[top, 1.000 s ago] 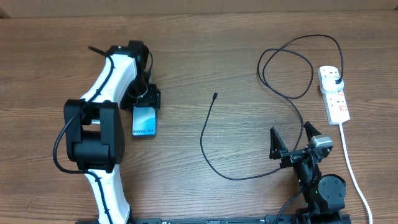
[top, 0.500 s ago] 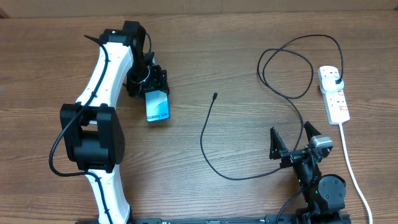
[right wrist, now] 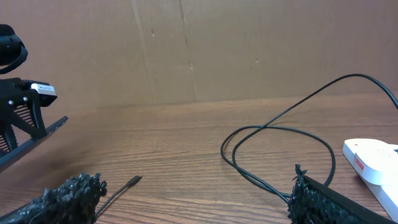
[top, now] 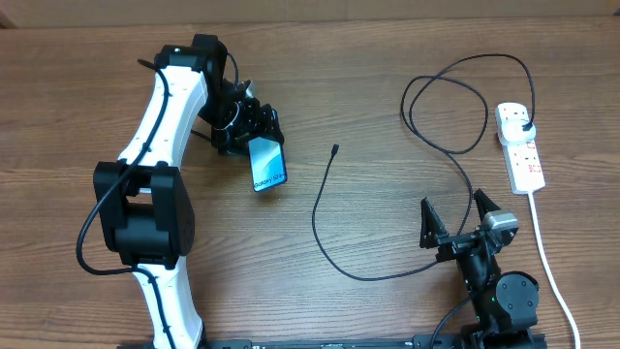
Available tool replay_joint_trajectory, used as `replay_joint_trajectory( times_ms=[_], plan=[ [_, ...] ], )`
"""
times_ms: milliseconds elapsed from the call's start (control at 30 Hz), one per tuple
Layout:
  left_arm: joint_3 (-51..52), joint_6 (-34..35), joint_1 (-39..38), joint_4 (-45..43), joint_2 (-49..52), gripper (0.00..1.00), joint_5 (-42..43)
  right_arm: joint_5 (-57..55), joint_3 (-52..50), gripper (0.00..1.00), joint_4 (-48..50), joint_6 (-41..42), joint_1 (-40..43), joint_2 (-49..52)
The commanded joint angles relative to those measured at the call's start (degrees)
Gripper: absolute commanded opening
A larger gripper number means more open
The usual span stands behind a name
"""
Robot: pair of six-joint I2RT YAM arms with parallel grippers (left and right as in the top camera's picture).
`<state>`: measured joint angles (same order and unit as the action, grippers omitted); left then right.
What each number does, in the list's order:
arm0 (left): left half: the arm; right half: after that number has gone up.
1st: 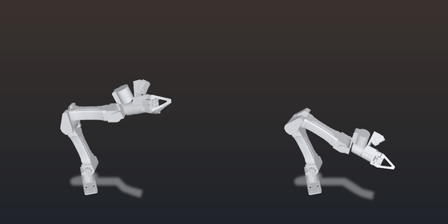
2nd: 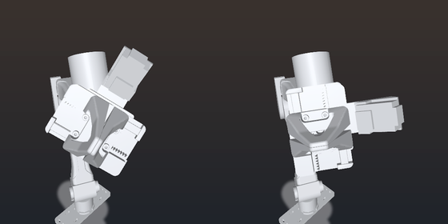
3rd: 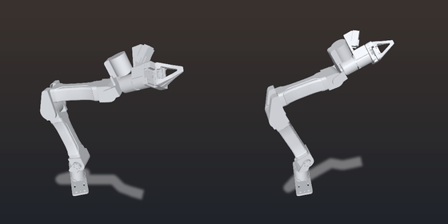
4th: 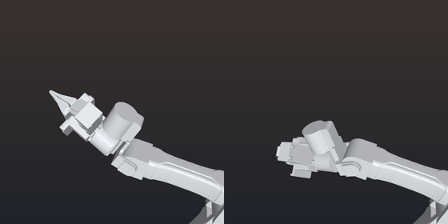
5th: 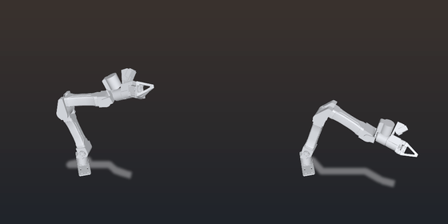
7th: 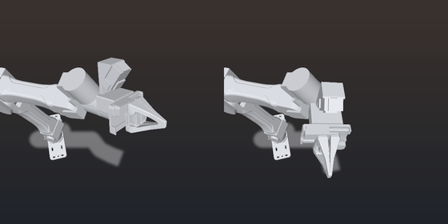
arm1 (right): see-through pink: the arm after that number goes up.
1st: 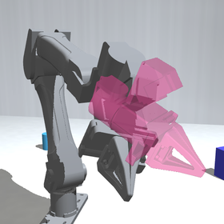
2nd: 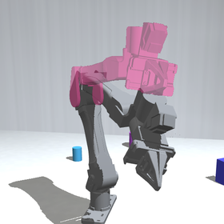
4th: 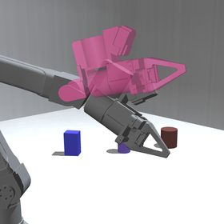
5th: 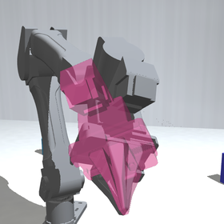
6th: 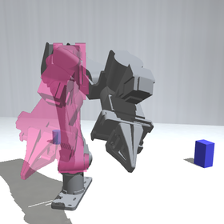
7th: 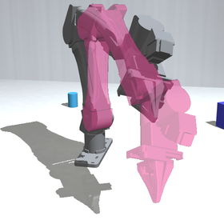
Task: Plug charger to phone and switch on socket
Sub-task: 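Lift the phone with the left gripper and tilt it upright, then hold the phone raised with the left gripper, screen facing right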
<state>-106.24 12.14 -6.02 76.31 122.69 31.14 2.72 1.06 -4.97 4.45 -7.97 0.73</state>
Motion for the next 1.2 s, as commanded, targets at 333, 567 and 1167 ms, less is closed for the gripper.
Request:
replay_joint_trajectory(
  times_ms=[333, 567, 1167],
  plan=[
    [-1.6, 3.0, -0.4, 2.4, -0.2, 0.68, 7.9, -0.1, -0.6, 1.00, 0.3, 0.0, -0.3, -0.6],
    [-1.6, 9.7, -0.4, 2.4, -0.2, 0.63, 7.9, -0.1, -0.6, 1.00, 0.3, 0.0, -0.3, -0.6],
    [-1.6, 21.7, -0.4, 3.4, -0.2, 0.60, 19.5, -0.1, -0.6, 1.00, 0.3, 0.0, -0.3, -0.6]
  ],
)
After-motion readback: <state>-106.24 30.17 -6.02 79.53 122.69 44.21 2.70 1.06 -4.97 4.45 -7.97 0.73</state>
